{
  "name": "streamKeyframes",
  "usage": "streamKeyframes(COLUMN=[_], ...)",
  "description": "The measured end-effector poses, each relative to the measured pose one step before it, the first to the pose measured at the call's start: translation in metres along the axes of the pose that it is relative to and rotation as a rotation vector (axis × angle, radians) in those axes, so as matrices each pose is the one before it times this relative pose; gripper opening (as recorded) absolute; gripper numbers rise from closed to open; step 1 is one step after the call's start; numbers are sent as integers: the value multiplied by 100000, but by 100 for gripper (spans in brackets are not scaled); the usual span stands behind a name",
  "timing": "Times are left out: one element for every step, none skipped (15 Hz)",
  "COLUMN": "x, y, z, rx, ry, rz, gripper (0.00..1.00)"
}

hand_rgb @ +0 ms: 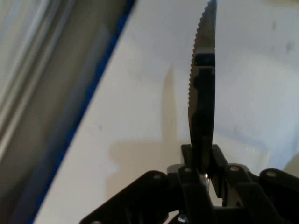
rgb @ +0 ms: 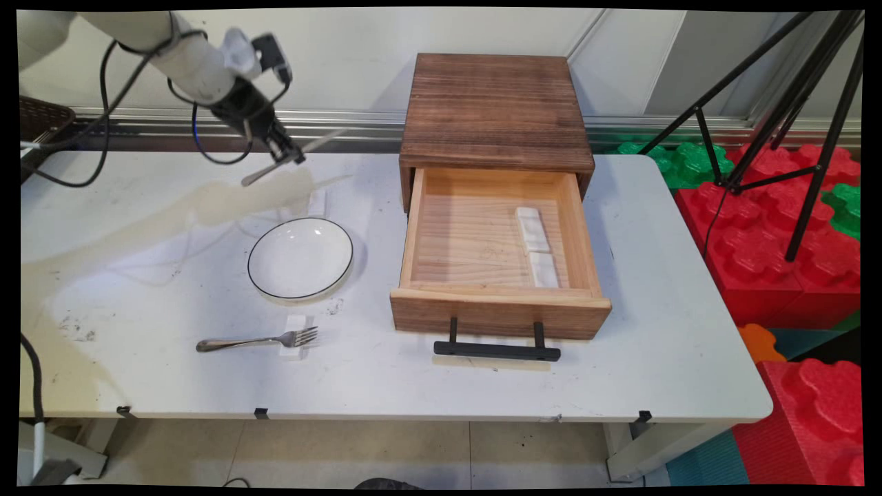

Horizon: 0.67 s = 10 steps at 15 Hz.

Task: Place the picked object into the drawer

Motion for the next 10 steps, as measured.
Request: streamKeyframes(x=[661, 520, 810, 586, 1074, 987, 1189, 980, 858, 827], y=[208, 191, 304, 239, 443, 427, 506, 471, 440, 437], z=[-923, -607, -851, -558, -939, -743, -750, -623, -451, -399], rx=[1276, 661, 794, 426, 741, 468, 392, 174, -103, -160], ry=[2376, 1688, 2526, 1789, 3156, 2809, 3250, 2714, 2277, 2157], rz=[-877, -298, -284, 78, 401, 636, 875, 776, 840, 888], gripper=[0, 0, 0, 0, 0, 0, 0, 0, 0, 0])
